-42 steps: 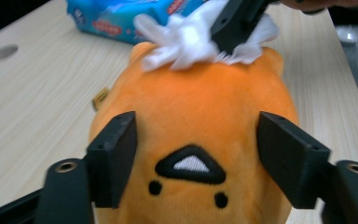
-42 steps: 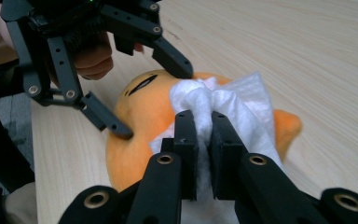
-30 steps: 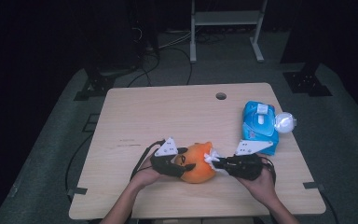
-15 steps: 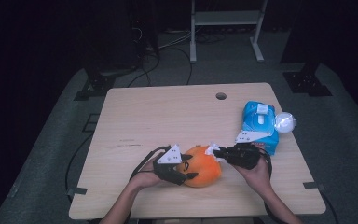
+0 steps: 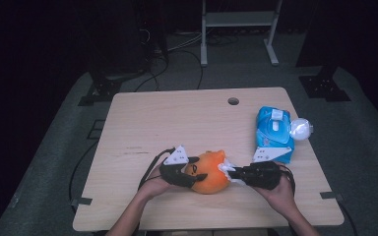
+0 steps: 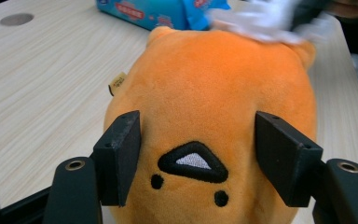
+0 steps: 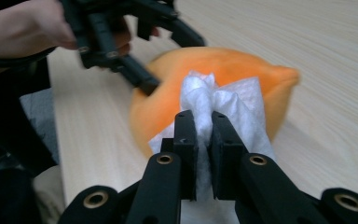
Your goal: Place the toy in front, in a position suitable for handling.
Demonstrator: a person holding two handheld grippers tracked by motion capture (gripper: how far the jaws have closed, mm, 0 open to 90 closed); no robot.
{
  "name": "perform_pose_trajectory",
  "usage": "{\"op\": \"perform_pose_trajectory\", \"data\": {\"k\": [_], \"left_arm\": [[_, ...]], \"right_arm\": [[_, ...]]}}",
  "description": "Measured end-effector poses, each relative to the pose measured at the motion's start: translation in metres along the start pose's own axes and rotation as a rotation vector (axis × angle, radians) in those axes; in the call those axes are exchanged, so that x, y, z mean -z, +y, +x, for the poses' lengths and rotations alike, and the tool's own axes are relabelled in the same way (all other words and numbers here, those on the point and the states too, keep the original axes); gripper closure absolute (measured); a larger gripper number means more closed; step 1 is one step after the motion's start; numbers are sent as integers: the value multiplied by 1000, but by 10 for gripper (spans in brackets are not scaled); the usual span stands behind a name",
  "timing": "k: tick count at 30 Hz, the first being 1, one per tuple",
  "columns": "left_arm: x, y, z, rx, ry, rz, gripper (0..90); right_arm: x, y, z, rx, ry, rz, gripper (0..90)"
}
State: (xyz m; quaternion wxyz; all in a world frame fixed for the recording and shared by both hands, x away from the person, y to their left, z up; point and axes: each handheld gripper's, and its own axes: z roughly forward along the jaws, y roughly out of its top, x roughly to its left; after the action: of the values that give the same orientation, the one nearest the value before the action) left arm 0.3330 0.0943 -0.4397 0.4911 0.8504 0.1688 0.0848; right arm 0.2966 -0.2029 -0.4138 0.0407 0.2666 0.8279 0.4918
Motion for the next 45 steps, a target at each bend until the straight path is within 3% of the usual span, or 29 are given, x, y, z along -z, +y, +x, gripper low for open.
{"op": "perform_pose_trajectory", "data": {"k": [3, 6, 8, 10, 11, 12, 13, 14, 16, 18, 21, 22, 25, 26, 27, 29, 31, 33, 34, 36, 37, 40, 41, 42, 45], "left_arm": [[-3, 3, -4, -23, 1, 7, 336], [-7, 7, -13, -93, -7, 23, 337], [-8, 8, -15, -104, -1, 27, 334], [-6, 8, -12, -93, -7, 15, 318], [-5, 9, -11, -90, -12, 7, 240], [-2, 11, -10, -81, -12, 5, 240], [-1, 13, -9, -67, -4, 11, 130], [2, 13, -7, -58, 3, 14, 117], [1, 11, -7, -53, 4, 20, 124], [-1, 8, -8, -61, -7, 24, 217], [-2, 10, -9, -66, 3, 32, 307], [-4, 12, -11, -69, 4, 22, 311], [-6, 13, -12, -74, 7, 25, 311], [-5, 12, -11, -76, 16, 29, 298], [-5, 12, -11, -76, 16, 29, 276], [-2, 12, -9, -66, 16, 20, 239], [1, 12, -6, -61, 21, 11, 104], [1, 11, -6, -65, 20, 17, 99], [0, 10, -6, -58, 14, 18, 112], [-3, 9, -8, -61, 9, 22, 269], [-3, 10, -8, -55, 9, 20, 304], [-2, 12, -7, -35, 4, 3, 339], [-3, 13, -7, -26, 4, 3, 339], [-3, 13, -7, -25, 9, 12, 344], [-2, 11, -3, -5, 11, 14, 346]], "right_arm": [[-3, 4, 5, 26, 16, -1, 815], [-13, 9, 4, 30, -5, 0, 816], [-18, 11, 2, 25, -21, -7, 817], [-20, 11, -1, 21, -27, -13, 817], [-20, 10, -3, 13, -28, -14, 817], [-20, 10, -3, 13, -28, -14, 817], [-17, 9, -4, 16, -48, -10, 817], [-16, 8, -5, 11, -61, -8, 817], [-14, 7, -8, 5, -66, -14, 817], [-12, 5, -11, -9, -65, -18, 817], [-13, 7, -4, 20, -79, -11, 817], [-16, 11, 3, 31, -51, -14, 817], [-23, 13, 12, 48, -25, -12, 817], [-29, 16, 19, 85, -45, 5, 817], [-29, 16, 19, 85, -45, 5, 817], [-29, 17, 17, 81, -50, 0, 818], [-26, 16, 10, 54, -63, -15, 818], [-24, 15, 7, 47, -66, -20, 818], [-22, 15, 4, 33, -66, -28, 818], [-21, 14, 1, 10, -68, -37, 818], [-21, 14, 3, 17, -72, -36, 818], [-23, 15, 9, 43, -76, -32, 817], [-24, 15, 12, 53, -56, -33, 817], [-29, 17, 20, 86, -52, -16, 816], [-29, 17, 19, 90, -52, -13, 816]]}}
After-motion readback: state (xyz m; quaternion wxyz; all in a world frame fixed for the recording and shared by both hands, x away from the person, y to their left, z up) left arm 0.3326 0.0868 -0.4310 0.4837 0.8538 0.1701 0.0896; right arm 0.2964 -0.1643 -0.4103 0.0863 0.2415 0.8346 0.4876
